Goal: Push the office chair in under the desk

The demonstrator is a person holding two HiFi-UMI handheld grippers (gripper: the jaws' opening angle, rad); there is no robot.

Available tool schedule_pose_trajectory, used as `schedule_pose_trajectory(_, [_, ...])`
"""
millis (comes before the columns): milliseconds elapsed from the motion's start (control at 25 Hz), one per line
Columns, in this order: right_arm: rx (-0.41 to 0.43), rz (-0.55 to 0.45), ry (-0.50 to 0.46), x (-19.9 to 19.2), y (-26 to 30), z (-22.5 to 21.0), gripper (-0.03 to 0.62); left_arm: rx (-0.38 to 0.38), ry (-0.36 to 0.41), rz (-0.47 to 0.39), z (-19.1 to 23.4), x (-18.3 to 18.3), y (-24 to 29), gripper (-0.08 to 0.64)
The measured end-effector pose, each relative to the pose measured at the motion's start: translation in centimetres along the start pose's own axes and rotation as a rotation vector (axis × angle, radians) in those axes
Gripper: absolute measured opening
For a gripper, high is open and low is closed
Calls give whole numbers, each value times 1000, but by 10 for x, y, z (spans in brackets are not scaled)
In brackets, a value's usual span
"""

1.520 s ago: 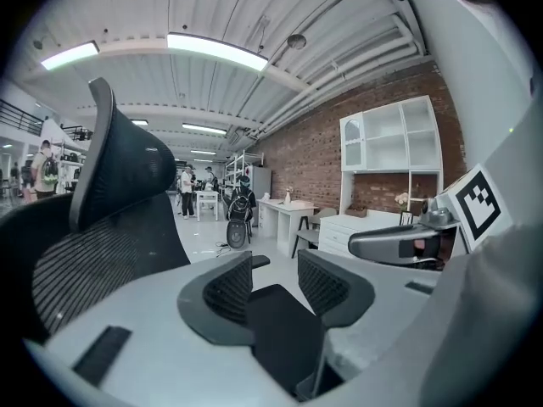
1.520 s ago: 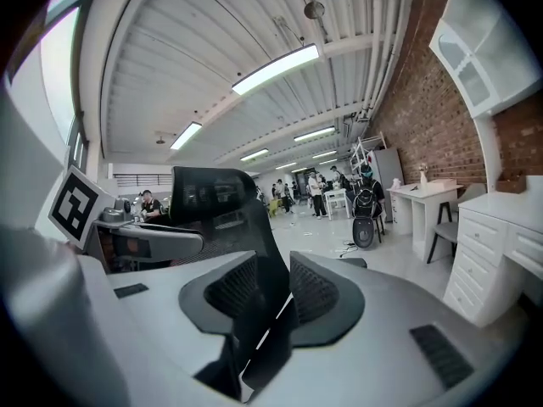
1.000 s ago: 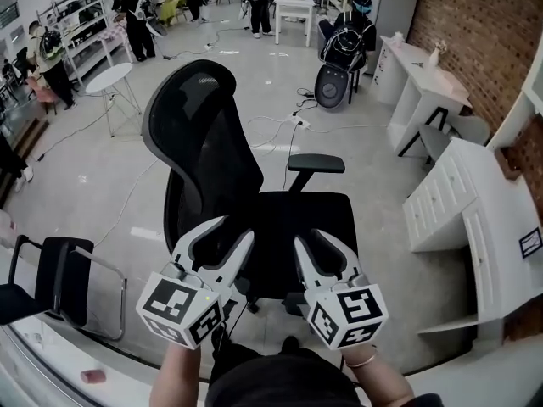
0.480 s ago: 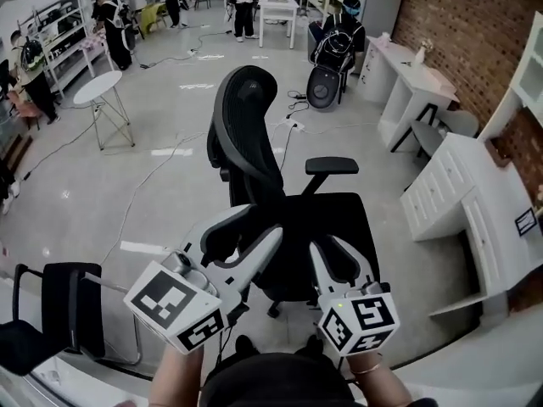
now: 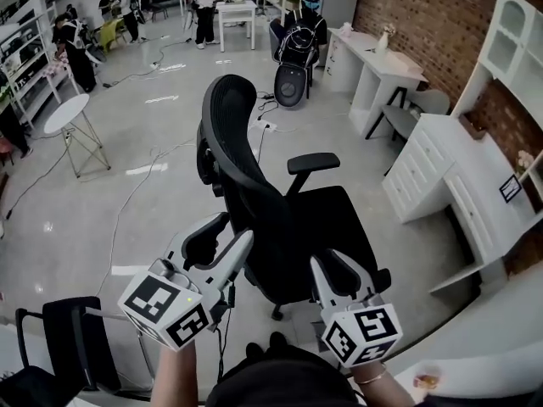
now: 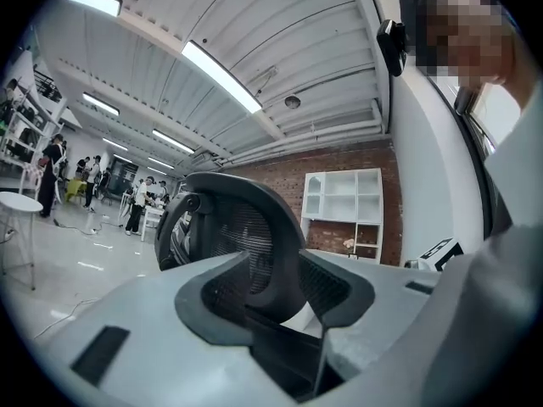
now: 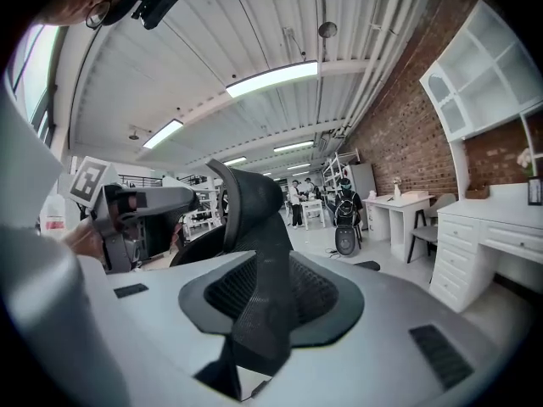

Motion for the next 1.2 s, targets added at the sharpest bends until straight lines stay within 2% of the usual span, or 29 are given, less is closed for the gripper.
schedule_pose_trajectory(240, [-10, -28, 16, 9, 7, -15, 120, 88, 18, -14, 41, 0, 7, 176])
schedule_pose_trajectory(400, [-10, -58, 15, 19, 6, -17, 120, 179, 91, 20, 77, -1, 8, 186])
schedule_pose_trajectory(480, [-34, -65, 5, 22, 8, -18, 120, 179, 125, 45, 94, -4, 16, 192])
schedule_pose_trajectory(680, [-145, -131, 50, 23, 19, -4, 120, 81, 166, 59, 130, -13, 33, 215])
schedule_pose_trajectory(880, [-321, -207, 73, 20, 22, 27, 120, -106, 202, 64, 154, -8, 46, 219])
schedule_pose_trajectory(1080, [-514, -250, 109, 5, -1, 71, 120, -281, 230, 65, 167, -4, 49, 232])
schedule_pose_trajectory(1200, [-538, -249, 109, -5, -6, 90, 132, -318, 247, 60, 170, -5, 52, 238])
Point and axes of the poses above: the fingertips, and each gripper's own axes: y forward along the fingers, z to its left, x out of its top, the point moved 2 cm from there along -y, backward along the fingers, and after that the axes turned 9 degrees about y, right-handed, at the moved point
